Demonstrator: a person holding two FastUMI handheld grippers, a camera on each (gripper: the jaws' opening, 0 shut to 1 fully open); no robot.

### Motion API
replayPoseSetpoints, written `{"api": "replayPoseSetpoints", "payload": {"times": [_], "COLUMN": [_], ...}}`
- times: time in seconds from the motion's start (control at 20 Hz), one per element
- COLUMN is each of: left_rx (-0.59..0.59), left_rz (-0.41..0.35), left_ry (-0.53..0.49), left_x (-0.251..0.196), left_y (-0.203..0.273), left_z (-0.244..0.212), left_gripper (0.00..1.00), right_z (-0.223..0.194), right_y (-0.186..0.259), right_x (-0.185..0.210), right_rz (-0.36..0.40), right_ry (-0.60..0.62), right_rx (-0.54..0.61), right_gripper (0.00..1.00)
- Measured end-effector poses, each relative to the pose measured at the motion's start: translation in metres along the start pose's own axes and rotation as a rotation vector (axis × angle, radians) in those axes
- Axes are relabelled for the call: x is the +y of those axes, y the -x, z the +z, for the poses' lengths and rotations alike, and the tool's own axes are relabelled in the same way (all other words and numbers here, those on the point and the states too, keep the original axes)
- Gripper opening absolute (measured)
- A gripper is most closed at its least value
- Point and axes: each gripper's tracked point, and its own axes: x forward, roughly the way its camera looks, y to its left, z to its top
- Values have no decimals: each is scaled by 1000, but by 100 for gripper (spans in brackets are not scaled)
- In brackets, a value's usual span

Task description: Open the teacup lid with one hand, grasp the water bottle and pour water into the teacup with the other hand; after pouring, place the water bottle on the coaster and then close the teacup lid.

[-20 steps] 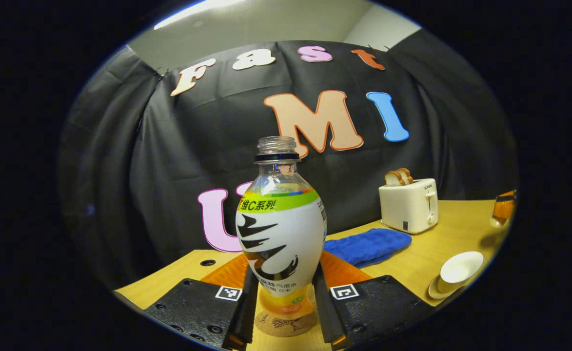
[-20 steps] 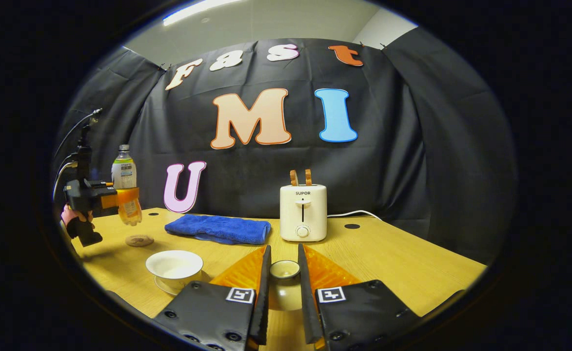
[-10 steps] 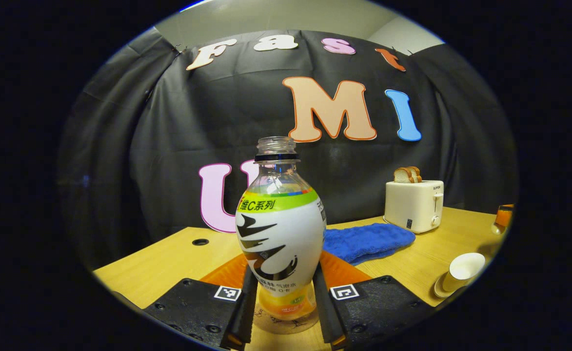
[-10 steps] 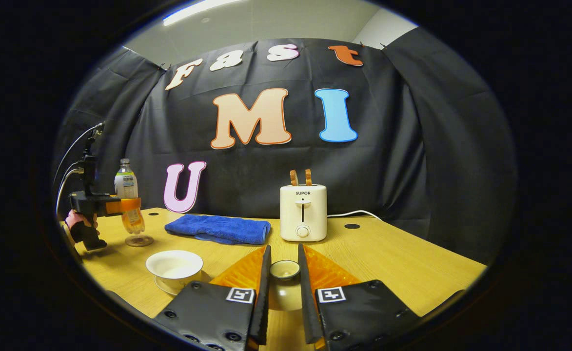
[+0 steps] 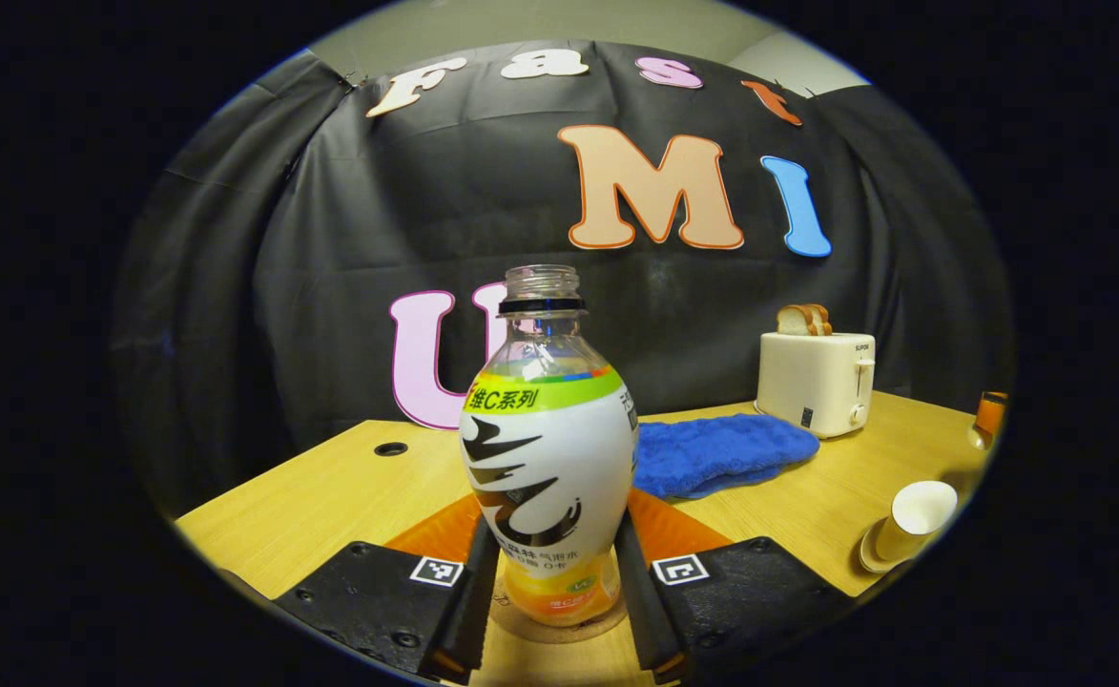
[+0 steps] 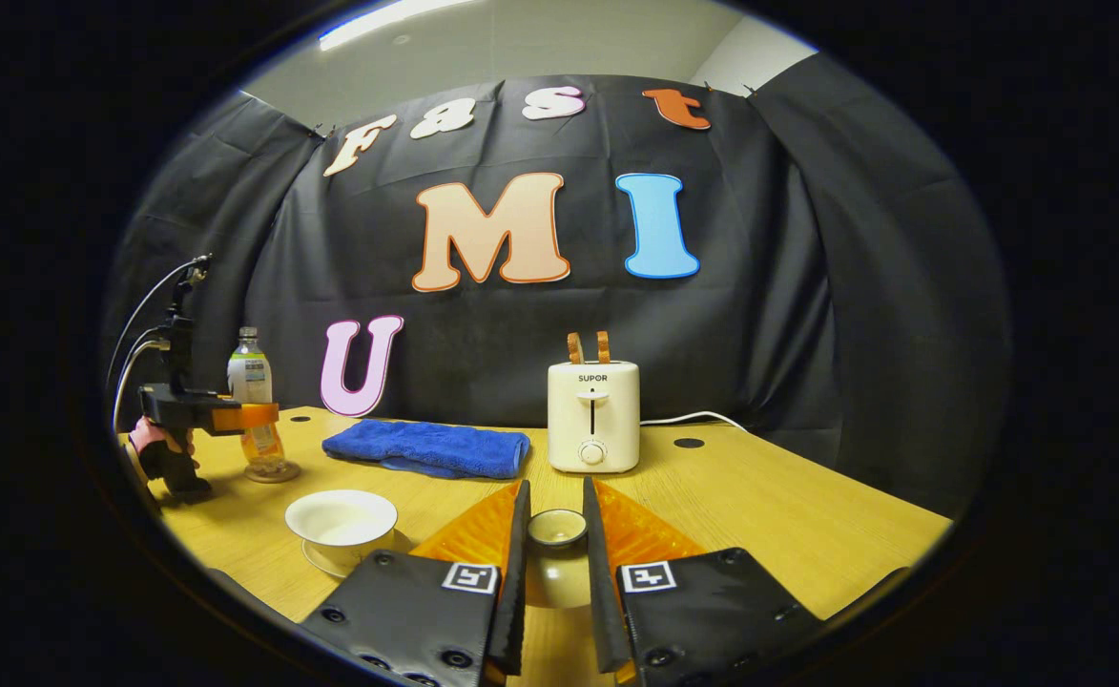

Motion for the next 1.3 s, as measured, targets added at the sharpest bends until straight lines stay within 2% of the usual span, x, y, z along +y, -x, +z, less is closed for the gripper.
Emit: {"api": "replayPoseSetpoints", "payload": {"times": [0.55,0.7,0.75,1.05,1.15,1.3], "left_rx": [-1,-16,-18,-34,-41,-38], "left_rz": [-4,-20,-18,-4,-21,-21], "left_ry": [13,24,26,70,82,57], "left_x": [-1,-3,-2,-2,-8,-12], "left_y": [1,3,4,22,31,44], "left_z": [-3,0,1,7,11,12], "left_gripper": [69,90,92,94,94,94], "right_z": [0,0,0,0,0,0], "right_y": [0,0,0,-1,-1,0], "right_x": [0,0,0,0,0,0], "right_rz": [0,0,0,2,2,3], "right_ry": [0,-1,-1,-2,-2,-2], "right_rx": [0,0,0,0,0,0], "right_gripper": [33,33,32,33,33,33]}}
